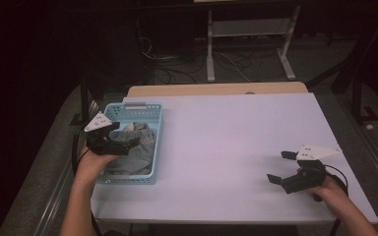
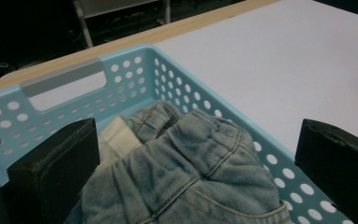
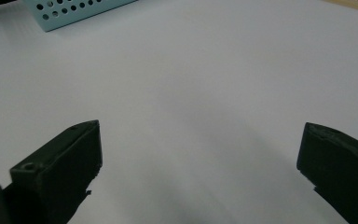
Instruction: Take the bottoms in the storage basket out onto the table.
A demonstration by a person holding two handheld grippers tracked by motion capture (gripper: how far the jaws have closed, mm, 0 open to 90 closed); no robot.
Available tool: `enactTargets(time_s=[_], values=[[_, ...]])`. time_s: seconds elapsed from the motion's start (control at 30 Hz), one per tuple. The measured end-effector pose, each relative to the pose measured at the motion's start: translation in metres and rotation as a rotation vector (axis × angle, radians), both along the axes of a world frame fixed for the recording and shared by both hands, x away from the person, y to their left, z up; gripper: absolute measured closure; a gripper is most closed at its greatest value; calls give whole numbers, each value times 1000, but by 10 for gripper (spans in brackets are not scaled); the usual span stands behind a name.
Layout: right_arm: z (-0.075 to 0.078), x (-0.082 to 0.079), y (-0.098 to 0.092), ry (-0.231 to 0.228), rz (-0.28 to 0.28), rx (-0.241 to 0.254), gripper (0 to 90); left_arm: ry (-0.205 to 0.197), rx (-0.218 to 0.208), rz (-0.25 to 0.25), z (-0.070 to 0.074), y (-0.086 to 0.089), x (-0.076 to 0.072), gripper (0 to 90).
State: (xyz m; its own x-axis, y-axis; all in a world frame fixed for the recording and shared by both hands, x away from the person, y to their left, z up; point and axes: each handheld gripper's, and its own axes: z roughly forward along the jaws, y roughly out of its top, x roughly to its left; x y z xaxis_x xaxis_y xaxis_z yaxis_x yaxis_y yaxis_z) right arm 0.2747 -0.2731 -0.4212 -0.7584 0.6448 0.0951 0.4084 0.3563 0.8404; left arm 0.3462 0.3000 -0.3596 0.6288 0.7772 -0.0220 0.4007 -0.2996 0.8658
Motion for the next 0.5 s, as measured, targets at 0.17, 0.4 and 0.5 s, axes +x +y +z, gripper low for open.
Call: enactTargets(time_s=[0.17, 0.4, 0.5], values=[[0, 0, 0, 0, -1, -2, 1, 15, 5, 27, -2, 5, 1, 0], [0, 0, -1, 0, -2, -2, 1, 41, 17, 69, -4, 12, 1, 0], [0, -1, -1, -1, -1, 0, 1, 49, 24, 87, -5, 14, 1, 0]])
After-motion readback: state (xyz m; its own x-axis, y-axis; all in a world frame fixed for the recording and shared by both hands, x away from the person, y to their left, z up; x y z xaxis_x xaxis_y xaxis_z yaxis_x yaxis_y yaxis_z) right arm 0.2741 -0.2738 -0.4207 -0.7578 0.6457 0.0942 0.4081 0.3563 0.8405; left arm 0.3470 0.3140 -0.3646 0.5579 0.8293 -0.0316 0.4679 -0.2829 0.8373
